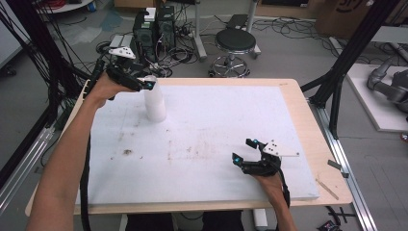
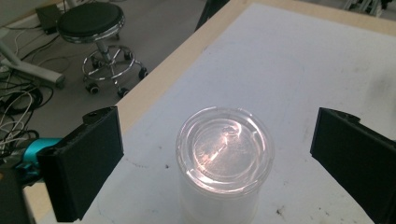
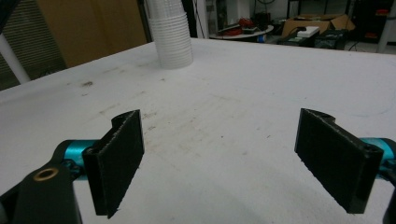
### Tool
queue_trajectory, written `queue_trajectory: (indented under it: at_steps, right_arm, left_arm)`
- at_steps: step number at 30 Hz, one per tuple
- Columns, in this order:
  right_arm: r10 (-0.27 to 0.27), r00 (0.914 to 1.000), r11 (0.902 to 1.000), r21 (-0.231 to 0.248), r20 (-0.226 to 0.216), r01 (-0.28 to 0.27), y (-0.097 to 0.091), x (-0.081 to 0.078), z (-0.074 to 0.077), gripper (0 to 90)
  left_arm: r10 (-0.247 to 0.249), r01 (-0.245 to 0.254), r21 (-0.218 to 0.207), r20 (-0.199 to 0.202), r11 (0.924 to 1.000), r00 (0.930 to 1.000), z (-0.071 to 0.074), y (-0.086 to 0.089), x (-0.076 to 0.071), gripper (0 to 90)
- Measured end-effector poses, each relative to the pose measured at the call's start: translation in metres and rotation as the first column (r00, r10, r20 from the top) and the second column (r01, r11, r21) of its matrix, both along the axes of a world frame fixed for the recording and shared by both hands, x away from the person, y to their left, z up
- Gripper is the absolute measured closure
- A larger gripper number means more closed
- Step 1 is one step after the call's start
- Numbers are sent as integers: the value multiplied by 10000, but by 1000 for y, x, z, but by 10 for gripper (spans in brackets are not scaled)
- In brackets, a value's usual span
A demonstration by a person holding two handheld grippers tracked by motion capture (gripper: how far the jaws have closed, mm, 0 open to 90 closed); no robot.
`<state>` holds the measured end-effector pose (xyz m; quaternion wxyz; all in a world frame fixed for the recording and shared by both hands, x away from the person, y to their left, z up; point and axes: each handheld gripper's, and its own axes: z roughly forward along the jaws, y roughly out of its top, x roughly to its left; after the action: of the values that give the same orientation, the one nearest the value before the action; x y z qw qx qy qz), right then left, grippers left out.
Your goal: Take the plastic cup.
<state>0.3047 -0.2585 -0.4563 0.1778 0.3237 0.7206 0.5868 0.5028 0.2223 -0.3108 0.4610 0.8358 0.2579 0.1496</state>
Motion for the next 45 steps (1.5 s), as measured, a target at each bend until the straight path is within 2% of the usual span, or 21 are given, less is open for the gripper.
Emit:
queue_trajectory:
  at_steps: [4, 12, 14, 15, 19, 22, 27, 31, 45]
  right_arm:
    - [3, 10000, 10000, -8, -17, -3, 0, 1, 0, 158]
    - [3, 10000, 10000, -3, -20, -3, 0, 1, 0, 157]
    - [4, 10000, 10000, -1, -50, -4, 0, 1, 0, 157]
    - [8, 10000, 10000, -4, -56, -8, 0, 1, 0, 158]
    - [4, 10000, 10000, -8, -54, -4, 0, 1, 0, 157]
    - [-7, 9999, 10000, -2, -125, 7, 0, 1, 0, 158]
    - [-2, 9999, 10000, 8, -155, 2, 0, 2, 0, 158]
    - [-13, 9996, 10000, 9, -273, 13, 0, 3, 0, 158]
    - [-41, 9990, 10000, 41, -445, 43, 0, 4, 0, 157]
  left_arm:
    - [-61, 97, 812, -449, 9967, 9990, -9, -6, 4, 24]
    - [72, 16, 1169, -746, 9931, 9972, -19, -14, 9, 24]
    - [-9, 113, 1307, -795, 9914, 9968, -20, -14, 10, 97]
    - [-30, 134, 1280, -810, 9917, 9967, -22, -15, 10, 135]
    - [88, 49, 1444, -941, 9895, 9955, -23, -17, 11, 136]
    - [125, 18, 1411, -1005, 9900, 9949, -24, -18, 11, 139]
    - [-6, 177, 1448, -1176, 9893, 9931, -24, -16, 11, 241]
    - [27, 155, 1433, -1263, 9896, 9920, -25, -16, 12, 263]
    - [-155, 338, 1414, -1282, 9894, 9916, -25, -17, 12, 340]
